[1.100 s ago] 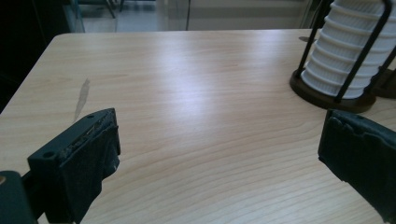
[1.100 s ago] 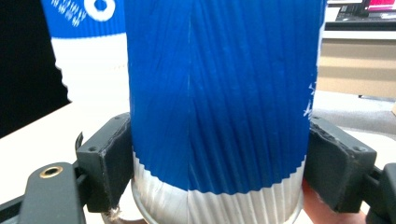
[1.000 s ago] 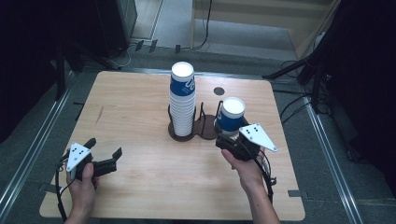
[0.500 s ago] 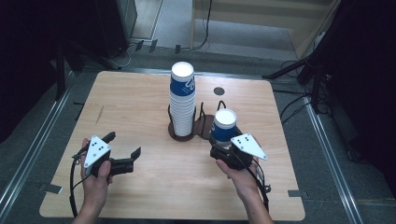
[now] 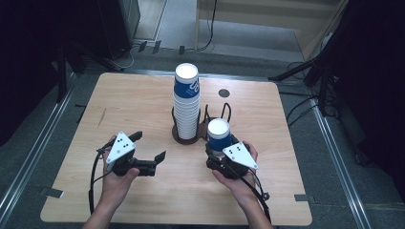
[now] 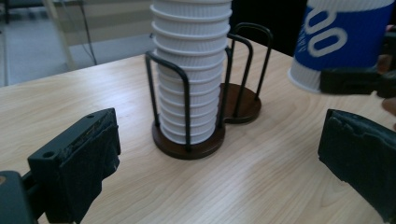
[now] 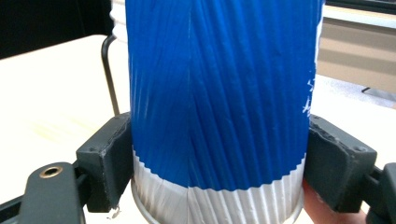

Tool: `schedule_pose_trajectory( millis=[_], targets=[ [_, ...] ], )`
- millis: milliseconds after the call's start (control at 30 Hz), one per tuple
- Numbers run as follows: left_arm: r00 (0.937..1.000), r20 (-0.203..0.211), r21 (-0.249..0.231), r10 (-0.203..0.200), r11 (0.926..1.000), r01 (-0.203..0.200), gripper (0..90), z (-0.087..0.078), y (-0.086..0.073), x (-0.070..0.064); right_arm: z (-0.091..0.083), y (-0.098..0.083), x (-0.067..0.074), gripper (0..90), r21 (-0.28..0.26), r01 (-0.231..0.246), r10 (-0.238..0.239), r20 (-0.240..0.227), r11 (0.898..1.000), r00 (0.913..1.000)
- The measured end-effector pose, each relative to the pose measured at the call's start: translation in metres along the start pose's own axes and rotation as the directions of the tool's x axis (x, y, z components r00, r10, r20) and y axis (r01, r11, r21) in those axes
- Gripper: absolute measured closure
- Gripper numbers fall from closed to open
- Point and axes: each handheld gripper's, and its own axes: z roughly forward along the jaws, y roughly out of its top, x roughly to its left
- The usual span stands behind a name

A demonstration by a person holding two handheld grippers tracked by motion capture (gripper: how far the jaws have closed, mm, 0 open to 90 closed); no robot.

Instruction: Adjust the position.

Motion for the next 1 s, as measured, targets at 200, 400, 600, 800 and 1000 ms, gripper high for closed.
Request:
schedule_pose_trajectory(
  millis=[200,400,600,800,1000],
  targets=[
    [0.9957,0.092,0.016,-0.007,0.9999,0.005,0.0,0.006,0.003,-0.005,0.003,-0.007,0.013,17.9,0.006,0.074,-0.074,-0.001,0.997,0.9972],
    [0.9897,0.143,0.059,0.004,0.9982,-0.013,0.0,0.011,0.002,-0.012,0.004,-0.013,0.022,18.0,0.007,0.127,-0.127,0.004,0.992,0.9918],
    [0.9800,0.199,0.087,-0.016,0.9962,-0.001,0.0,0.013,-0.001,-0.015,0.003,-0.024,0.031,18.1,0.016,0.193,-0.193,-0.003,0.981,0.9813],
    [0.9761,0.217,0.108,-0.018,0.9941,-0.006,1.6,0.015,-0.002,-0.017,0.004,-0.030,0.045,18.1,0.016,0.274,-0.274,-0.017,0.962,0.9617],
    [0.9688,0.247,0.115,-0.023,0.9933,-0.006,5.4,0.017,-0.003,-0.020,0.004,-0.035,0.056,18.0,0.009,0.332,-0.332,-0.029,0.943,0.9429]
  ],
)
